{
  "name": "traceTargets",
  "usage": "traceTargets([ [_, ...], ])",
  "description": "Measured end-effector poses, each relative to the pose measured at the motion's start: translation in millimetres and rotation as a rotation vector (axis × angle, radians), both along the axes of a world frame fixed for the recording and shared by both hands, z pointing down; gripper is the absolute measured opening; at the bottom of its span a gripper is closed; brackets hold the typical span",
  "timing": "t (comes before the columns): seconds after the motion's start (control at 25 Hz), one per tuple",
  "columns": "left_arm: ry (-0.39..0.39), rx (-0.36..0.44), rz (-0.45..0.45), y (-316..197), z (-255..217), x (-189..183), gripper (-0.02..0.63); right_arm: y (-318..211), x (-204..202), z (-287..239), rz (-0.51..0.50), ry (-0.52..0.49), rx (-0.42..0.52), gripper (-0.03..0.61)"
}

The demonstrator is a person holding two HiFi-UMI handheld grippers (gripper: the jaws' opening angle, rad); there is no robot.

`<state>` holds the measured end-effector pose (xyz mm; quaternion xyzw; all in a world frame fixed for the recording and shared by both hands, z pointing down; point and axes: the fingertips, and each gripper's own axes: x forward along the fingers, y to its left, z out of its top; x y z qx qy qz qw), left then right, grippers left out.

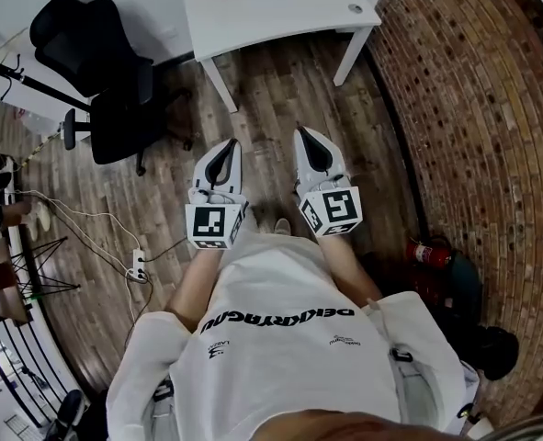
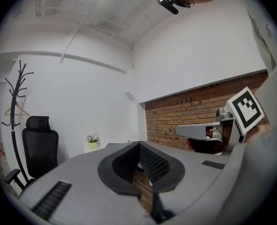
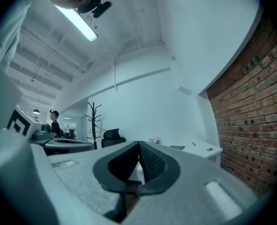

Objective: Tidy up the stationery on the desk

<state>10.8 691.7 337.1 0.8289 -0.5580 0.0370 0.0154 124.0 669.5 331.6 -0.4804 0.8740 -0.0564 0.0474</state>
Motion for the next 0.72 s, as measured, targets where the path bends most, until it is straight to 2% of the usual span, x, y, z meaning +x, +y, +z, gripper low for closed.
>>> traceTargets([
  [0.16, 0.001, -0.026, -0.013, -17.3, 11.1, -8.2, -0.003, -16.1, -5.3, 14.4, -0.013, 0.014, -0.033, -0.005],
  [0.36, 0.016, -0.035, -0.024, -55.3, 22.8, -19.6, -0.003, -56.2, -1.3, 25.3, 0.020, 0.032, -0.050, -0.005],
  [0.52, 0.031, -0.043, 0.002, -106.7, 36.9, -26.1, -0.003, -101.0, -11.3, 35.8, 0.035, 0.059, -0.056, -0.005],
  [0.72, 0.031, -0.053, 0.041, -198.8, 49.3, -45.5, -0.003, -193.6, -33.7, 52.6, 0.065, 0.071, -0.088, -0.005],
])
